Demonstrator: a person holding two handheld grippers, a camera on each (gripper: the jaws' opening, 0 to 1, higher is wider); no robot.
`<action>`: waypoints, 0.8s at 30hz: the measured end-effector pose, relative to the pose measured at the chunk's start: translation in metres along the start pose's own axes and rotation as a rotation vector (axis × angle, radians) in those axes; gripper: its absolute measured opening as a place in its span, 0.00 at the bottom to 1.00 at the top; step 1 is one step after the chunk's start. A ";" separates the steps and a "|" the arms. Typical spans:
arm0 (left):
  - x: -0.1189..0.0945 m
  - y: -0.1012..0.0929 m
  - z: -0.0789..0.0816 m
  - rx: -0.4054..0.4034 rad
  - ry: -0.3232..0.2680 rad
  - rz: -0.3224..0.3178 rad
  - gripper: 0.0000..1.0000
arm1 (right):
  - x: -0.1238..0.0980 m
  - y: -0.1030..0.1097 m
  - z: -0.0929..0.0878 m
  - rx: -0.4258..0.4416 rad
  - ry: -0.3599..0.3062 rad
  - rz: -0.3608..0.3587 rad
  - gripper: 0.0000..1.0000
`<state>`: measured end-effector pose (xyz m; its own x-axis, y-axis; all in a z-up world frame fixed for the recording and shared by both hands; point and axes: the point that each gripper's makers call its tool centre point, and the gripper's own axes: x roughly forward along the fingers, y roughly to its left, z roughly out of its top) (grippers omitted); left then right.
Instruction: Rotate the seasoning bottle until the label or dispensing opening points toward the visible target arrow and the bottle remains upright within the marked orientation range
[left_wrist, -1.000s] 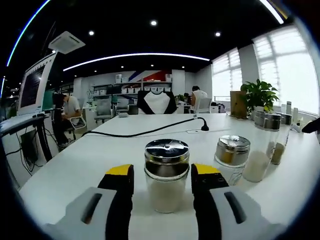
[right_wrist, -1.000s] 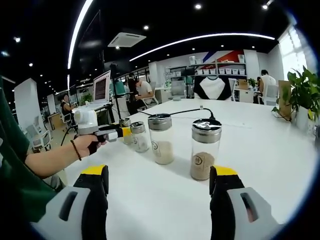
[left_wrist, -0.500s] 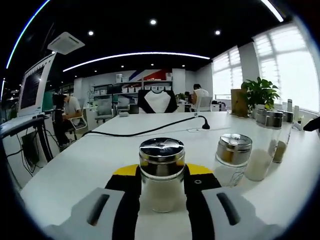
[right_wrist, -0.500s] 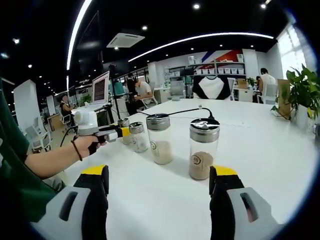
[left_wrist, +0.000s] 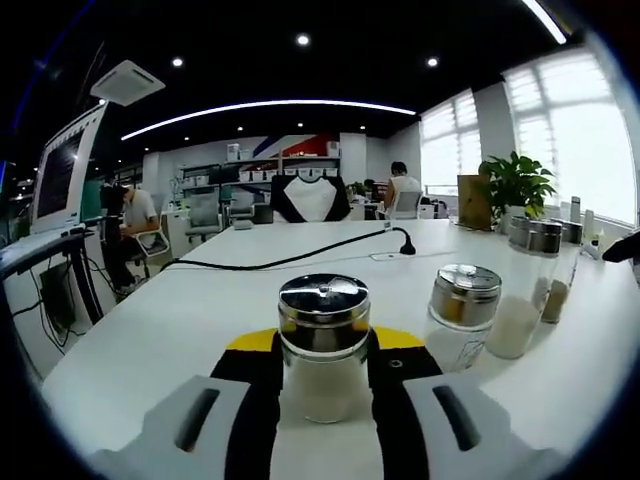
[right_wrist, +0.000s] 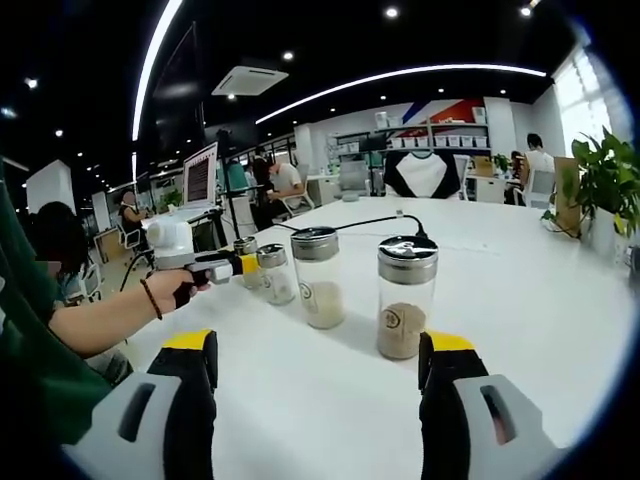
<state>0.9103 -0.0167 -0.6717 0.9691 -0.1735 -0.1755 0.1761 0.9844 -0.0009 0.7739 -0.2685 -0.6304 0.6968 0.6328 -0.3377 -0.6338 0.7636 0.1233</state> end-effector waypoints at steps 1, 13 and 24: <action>0.000 0.000 0.000 0.000 -0.001 -0.003 0.35 | 0.000 0.000 0.000 -0.001 0.000 0.002 0.84; 0.000 -0.001 0.000 0.007 0.005 -0.056 0.34 | 0.000 0.000 0.000 0.000 -0.005 0.002 0.84; 0.000 0.001 -0.001 0.028 0.015 -0.133 0.34 | -0.002 -0.001 0.002 0.016 -0.017 0.002 0.84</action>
<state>0.9103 -0.0152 -0.6729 0.9343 -0.3015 -0.1900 0.3075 0.9515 0.0023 0.7737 -0.2700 -0.6279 0.7012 0.6362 -0.3219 -0.6296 0.7644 0.1393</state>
